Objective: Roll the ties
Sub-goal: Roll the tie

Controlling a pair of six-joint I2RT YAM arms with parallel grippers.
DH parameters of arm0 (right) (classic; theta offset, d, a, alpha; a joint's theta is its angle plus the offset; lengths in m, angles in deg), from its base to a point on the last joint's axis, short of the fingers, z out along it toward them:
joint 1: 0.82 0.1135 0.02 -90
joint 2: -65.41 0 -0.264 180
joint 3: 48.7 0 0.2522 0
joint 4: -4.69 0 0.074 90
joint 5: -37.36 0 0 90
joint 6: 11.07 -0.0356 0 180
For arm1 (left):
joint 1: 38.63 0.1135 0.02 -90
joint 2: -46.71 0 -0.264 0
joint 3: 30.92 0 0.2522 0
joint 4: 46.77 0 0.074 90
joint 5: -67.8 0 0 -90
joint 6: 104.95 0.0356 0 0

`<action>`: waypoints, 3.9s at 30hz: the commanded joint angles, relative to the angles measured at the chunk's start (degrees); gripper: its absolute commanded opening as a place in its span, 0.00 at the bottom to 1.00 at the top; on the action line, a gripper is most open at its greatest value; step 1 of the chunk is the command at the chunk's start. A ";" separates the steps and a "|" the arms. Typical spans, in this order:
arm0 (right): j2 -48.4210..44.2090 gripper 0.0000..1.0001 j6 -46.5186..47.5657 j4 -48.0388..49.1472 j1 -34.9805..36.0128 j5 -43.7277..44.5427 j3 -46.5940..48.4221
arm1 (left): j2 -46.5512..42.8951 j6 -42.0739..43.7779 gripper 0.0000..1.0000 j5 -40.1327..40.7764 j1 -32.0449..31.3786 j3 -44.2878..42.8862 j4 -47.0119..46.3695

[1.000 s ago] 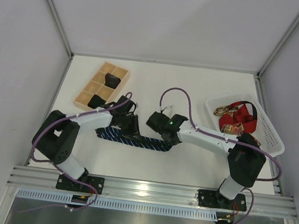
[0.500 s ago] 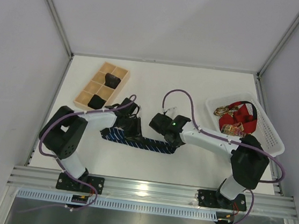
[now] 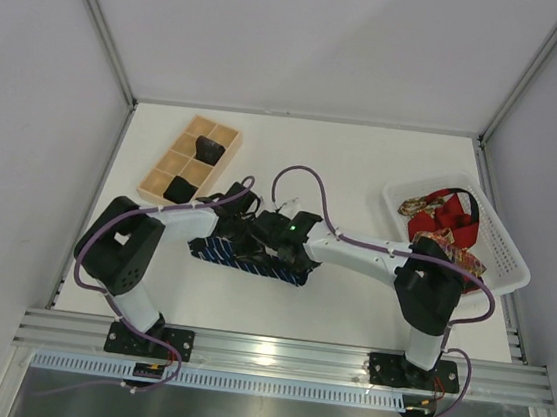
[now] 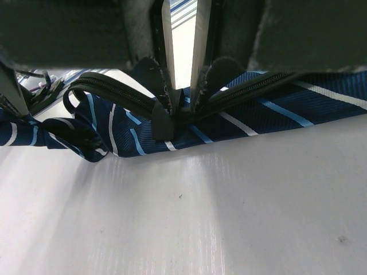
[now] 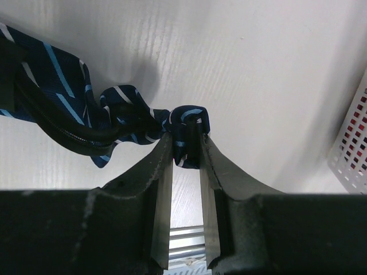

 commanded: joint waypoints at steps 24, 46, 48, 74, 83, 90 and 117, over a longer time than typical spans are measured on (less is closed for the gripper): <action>-7.41 0.11 0.15 -2.97 -1.62 11.27 -5.24 | 4.75 -3.44 0.12 -15.51 -6.58 -11.77 -2.22; -4.08 0.13 1.30 -2.09 -0.13 10.22 -2.51 | 17.67 -4.32 0.08 -12.26 -7.82 -15.30 -4.50; -3.19 0.14 1.65 -1.91 0.48 9.78 -1.37 | 18.03 -4.41 0.08 -12.35 -7.82 -15.21 -4.50; -12.39 0.68 7.45 21.80 -1.61 -23.49 -10.76 | 18.73 -3.45 0.07 -10.76 -7.82 -14.95 -3.10; -23.14 0.74 -0.96 41.05 -18.66 -53.82 -26.58 | 18.38 -3.45 0.07 -10.33 -7.82 -15.38 -2.57; -21.48 0.69 -8.01 51.18 -24.38 -67.56 -30.81 | 18.03 -3.62 0.08 -10.32 -7.82 -15.39 -2.13; -25.69 0.16 -6.61 42.12 -33.79 -58.16 -38.90 | 15.92 -2.57 0.12 -8.57 -7.82 -15.30 -0.02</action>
